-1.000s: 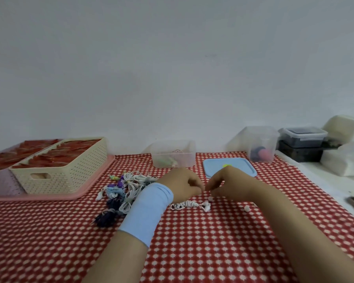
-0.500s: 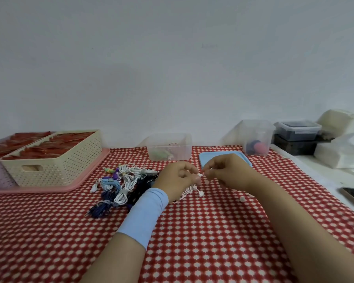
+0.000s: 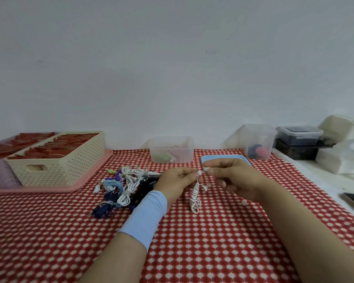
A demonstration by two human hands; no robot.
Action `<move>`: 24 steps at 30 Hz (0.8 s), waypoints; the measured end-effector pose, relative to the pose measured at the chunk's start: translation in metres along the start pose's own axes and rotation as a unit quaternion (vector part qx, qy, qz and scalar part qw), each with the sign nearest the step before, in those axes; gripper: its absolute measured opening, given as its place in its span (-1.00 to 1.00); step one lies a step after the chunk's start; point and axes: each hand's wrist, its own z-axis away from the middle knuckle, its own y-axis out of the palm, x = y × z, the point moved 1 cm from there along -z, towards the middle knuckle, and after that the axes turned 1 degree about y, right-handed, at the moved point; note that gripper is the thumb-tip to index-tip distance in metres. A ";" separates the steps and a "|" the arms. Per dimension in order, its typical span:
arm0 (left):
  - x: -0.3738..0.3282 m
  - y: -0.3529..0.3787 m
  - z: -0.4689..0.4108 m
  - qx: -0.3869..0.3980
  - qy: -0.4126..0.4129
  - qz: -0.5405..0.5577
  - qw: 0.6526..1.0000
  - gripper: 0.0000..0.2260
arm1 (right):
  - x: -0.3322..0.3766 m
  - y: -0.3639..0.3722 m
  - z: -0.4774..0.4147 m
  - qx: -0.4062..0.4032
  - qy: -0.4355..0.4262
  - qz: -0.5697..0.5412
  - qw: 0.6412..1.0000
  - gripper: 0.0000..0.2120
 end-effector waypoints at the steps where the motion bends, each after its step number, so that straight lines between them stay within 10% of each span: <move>1: 0.001 0.000 0.000 0.001 -0.002 0.009 1.000 -0.87 | 0.000 0.000 0.000 0.002 0.000 0.000 1.000 -0.84; 24: 0.000 0.003 0.004 0.025 0.031 0.010 0.999 -0.88 | -0.001 -0.004 0.000 0.063 0.080 0.006 0.995 -0.72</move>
